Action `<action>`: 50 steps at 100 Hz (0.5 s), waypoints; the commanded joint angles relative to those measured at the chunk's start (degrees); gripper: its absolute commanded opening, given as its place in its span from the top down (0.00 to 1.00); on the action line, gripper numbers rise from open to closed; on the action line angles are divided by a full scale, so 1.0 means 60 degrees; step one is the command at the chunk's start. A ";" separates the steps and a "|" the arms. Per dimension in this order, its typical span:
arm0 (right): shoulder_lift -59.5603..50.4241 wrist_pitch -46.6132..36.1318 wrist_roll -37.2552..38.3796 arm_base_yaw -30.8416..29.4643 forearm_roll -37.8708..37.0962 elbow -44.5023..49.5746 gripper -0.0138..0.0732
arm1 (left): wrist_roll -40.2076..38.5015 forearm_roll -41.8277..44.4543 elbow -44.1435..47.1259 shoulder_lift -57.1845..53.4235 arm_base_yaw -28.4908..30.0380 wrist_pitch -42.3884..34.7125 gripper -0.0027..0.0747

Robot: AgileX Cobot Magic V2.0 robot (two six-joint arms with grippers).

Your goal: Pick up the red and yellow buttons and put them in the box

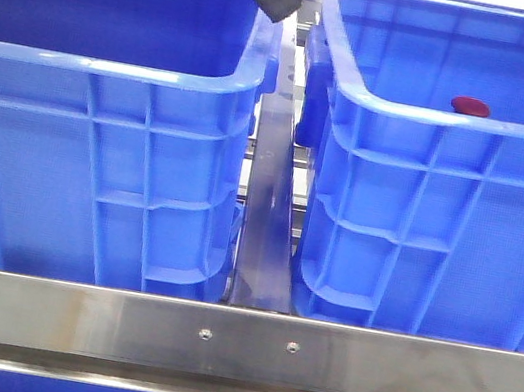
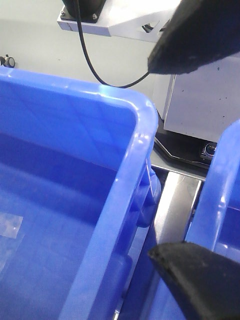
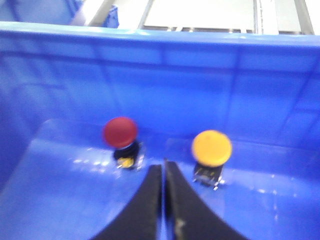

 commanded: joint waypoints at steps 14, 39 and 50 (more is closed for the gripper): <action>-0.1967 0.0602 -0.0074 -0.0042 0.0290 0.1041 0.92 | 0.0000 -0.0501 -0.0307 -0.0453 -0.0058 0.0117 0.15; -0.3961 0.0752 -0.0074 -0.0042 0.0290 0.2443 0.92 | 0.0000 -0.0501 -0.0307 -0.0453 -0.0058 0.0117 0.15; -0.4813 0.0762 -0.0074 -0.0042 0.0290 0.2981 0.92 | 0.0000 -0.0501 -0.0307 -0.0453 -0.0058 0.0117 0.15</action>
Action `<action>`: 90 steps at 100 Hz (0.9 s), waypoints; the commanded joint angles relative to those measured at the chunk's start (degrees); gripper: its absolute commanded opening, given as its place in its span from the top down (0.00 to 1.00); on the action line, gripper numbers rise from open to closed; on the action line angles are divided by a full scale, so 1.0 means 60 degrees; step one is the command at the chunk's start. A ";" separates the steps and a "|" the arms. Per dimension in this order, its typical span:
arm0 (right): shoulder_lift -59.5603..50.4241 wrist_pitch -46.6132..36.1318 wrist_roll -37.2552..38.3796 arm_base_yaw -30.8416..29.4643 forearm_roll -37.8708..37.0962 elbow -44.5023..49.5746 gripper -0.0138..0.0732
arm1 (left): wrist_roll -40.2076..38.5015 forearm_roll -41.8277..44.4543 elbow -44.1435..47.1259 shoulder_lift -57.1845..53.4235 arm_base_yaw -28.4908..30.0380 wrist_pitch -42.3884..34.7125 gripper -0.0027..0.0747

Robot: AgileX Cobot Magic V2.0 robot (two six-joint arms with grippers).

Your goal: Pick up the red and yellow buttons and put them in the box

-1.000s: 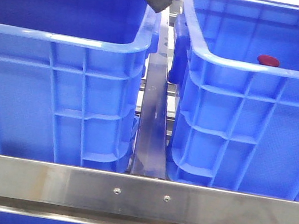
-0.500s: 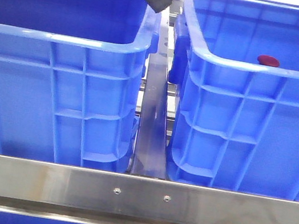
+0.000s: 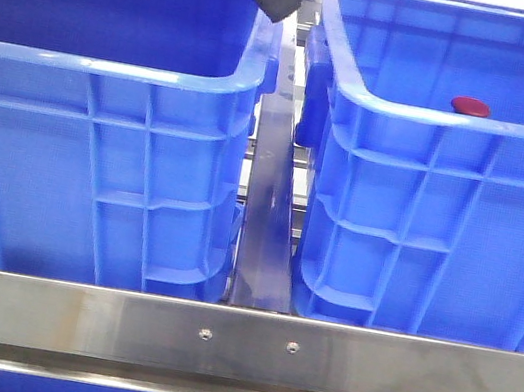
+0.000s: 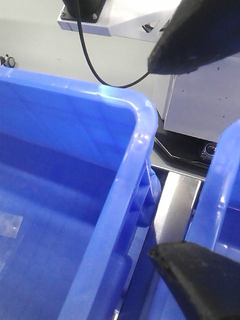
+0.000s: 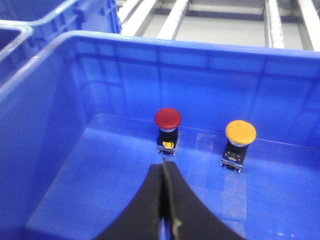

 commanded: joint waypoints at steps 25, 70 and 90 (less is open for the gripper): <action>-0.2513 0.0593 -0.0075 -0.0042 0.0316 0.1170 0.92 | 0.0000 -0.0501 -0.0307 -0.0453 -0.0058 0.0117 0.17; -0.3089 0.1810 -0.0075 -0.0042 0.0347 0.1392 0.92 | -0.1840 0.1231 -0.0307 -0.0756 -0.0058 -0.0100 0.99; -0.3089 0.1810 -0.0075 -0.0042 0.0347 0.1392 0.92 | -0.4144 0.3723 -0.0307 -0.1203 -0.0058 -0.0712 0.99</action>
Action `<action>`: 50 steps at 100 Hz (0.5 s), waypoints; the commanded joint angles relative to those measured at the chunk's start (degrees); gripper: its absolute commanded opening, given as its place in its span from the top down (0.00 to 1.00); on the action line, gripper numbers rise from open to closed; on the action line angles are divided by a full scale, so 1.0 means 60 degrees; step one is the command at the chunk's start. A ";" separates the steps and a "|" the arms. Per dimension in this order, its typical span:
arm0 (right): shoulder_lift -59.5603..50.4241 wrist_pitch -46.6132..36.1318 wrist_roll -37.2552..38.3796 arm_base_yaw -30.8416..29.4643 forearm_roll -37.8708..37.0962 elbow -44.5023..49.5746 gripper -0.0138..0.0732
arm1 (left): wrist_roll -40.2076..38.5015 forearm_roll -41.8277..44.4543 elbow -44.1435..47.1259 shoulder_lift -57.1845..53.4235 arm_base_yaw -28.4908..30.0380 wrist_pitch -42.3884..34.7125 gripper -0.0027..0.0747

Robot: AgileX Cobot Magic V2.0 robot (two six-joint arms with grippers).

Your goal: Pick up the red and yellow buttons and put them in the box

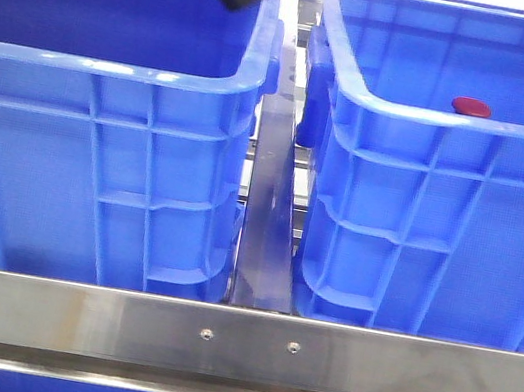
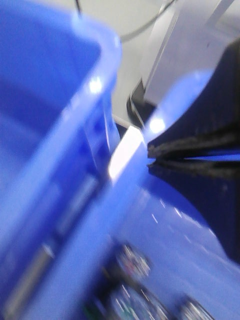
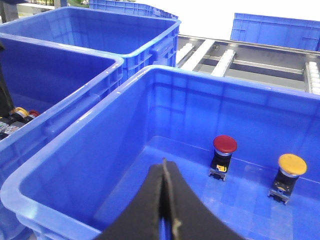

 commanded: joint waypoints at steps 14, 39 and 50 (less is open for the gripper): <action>-0.0020 0.0321 -0.0060 -0.0042 0.0427 -0.0251 0.92 | -0.2562 0.2131 -0.0178 -0.1027 -0.0058 -0.0747 0.99; -0.0020 0.0321 -0.0060 -0.0042 0.0427 -0.0251 0.92 | -0.4175 0.3442 0.0855 -0.1734 -0.0058 -0.1704 0.99; -0.0020 0.0321 -0.0060 -0.0042 0.0427 -0.0251 0.92 | -0.4568 0.3947 0.1343 -0.2083 -0.0058 -0.2064 0.99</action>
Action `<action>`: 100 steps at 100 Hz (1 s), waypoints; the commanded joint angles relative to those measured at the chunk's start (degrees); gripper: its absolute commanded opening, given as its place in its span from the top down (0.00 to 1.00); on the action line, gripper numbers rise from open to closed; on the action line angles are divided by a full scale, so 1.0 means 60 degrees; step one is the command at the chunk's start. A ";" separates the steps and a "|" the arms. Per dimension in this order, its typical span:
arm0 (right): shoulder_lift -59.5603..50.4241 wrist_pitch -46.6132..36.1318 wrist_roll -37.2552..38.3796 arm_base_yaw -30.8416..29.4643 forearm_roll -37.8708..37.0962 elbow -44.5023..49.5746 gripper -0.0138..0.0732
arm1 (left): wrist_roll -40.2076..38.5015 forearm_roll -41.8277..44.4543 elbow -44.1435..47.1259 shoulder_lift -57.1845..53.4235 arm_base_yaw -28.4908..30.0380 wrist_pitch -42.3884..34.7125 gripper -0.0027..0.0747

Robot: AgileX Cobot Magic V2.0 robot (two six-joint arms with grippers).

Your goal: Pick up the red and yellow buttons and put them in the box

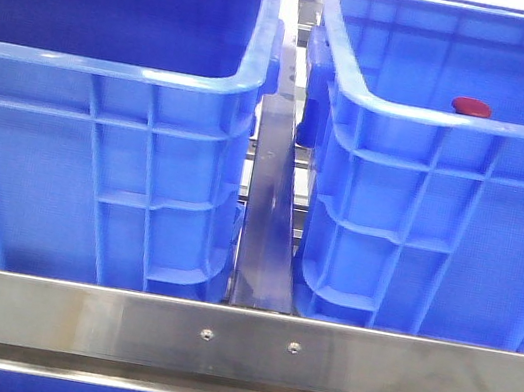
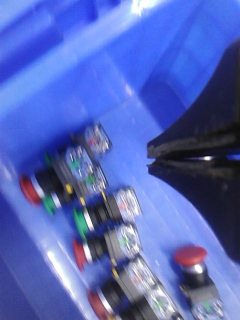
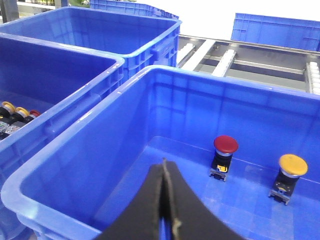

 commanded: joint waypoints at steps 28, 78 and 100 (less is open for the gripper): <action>-0.0020 0.0299 -0.0060 -0.0042 0.0427 -0.0251 0.92 | -0.0595 0.0606 0.1458 -0.1934 -0.0058 -0.1869 0.99; -0.0020 0.0299 -0.0060 -0.0042 0.0427 -0.0251 0.92 | -0.0595 0.0606 0.4603 -0.5357 -0.0058 -0.3230 0.99; -0.0020 0.0299 -0.0060 -0.0042 0.0427 -0.0251 0.92 | -0.0595 0.0585 0.5946 -0.6886 -0.0058 -0.3668 0.99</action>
